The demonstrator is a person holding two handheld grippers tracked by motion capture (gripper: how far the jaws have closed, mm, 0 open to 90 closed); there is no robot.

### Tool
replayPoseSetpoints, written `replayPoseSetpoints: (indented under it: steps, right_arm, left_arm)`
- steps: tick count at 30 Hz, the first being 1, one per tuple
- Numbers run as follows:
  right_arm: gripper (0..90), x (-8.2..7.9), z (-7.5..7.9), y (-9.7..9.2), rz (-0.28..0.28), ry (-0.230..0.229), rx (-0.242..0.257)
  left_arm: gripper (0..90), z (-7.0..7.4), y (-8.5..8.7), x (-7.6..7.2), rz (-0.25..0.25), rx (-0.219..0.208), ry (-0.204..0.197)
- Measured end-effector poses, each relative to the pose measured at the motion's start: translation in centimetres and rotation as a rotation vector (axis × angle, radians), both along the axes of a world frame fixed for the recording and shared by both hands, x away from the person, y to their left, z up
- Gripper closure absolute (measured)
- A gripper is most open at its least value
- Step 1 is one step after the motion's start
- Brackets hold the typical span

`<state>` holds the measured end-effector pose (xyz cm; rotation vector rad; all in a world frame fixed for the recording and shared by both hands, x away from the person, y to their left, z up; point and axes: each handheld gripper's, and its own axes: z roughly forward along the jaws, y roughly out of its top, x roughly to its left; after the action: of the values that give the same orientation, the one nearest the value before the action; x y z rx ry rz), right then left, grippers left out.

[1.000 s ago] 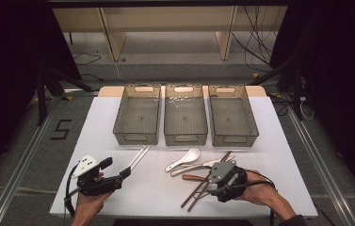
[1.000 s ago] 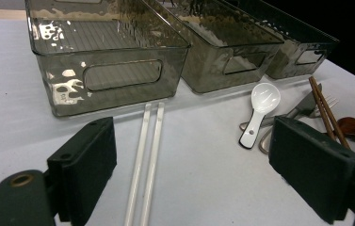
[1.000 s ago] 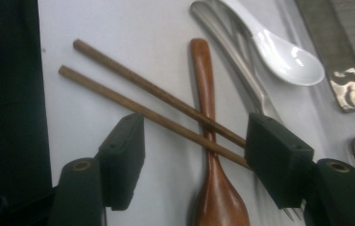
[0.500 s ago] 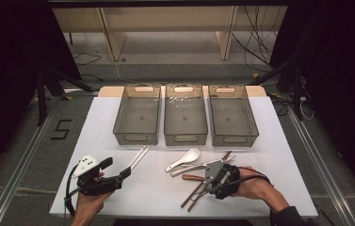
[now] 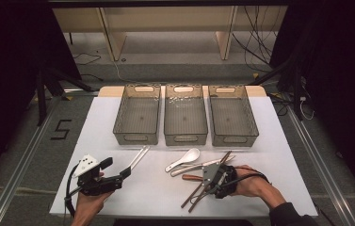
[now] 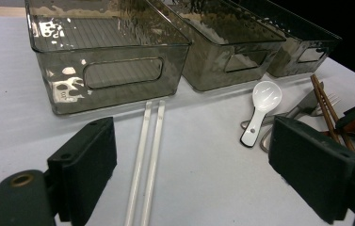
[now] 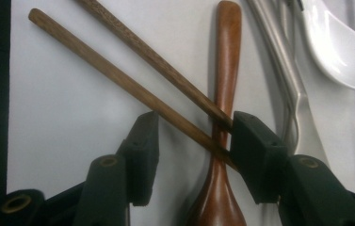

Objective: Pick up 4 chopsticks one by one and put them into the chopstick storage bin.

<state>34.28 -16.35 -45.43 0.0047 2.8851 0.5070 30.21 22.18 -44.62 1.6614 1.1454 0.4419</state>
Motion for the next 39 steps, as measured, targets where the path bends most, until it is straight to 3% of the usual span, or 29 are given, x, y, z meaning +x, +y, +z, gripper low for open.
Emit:
replayPoseSetpoints:
  steps: [3, 13, 18, 24, 34, 35, 39]
  right_arm:
    - [55.1, 0.0, 0.0, 0.0, 0.012, -0.012, 0.007]
    - [59.4, -0.4, 0.3, 0.8, 0.066, -0.027, -0.06]
    - [61.5, -0.5, 0.3, 1.3, 0.132, -0.046, -0.106]
    - [62.3, -0.5, 0.4, 1.7, 0.173, -0.051, -0.146]
    - [64.9, -0.6, 0.3, 2.0, 0.195, -0.052, -0.152]
    - [70.7, -0.6, 0.5, 2.0, 0.201, -0.062, -0.144]
    - [72.3, -0.3, 0.5, 2.2, 0.214, -0.058, -0.139]
  left_arm:
    - [15.5, 0.0, 0.0, 0.0, 0.0, -0.001, 0.002]
    - [15.5, 0.0, 0.0, 0.0, -0.002, 0.001, 0.003]
    - [15.6, 0.0, 0.0, 0.1, -0.001, -0.001, 0.006]
    - [15.6, 0.0, 0.0, 0.1, -0.001, -0.001, 0.008]
    - [15.7, -0.1, 0.0, 0.2, 0.006, -0.011, 0.012]
    - [15.6, 0.0, 0.0, 0.2, 0.004, -0.009, 0.012]
    - [15.7, 0.0, 0.0, 0.2, 0.003, -0.009, 0.012]
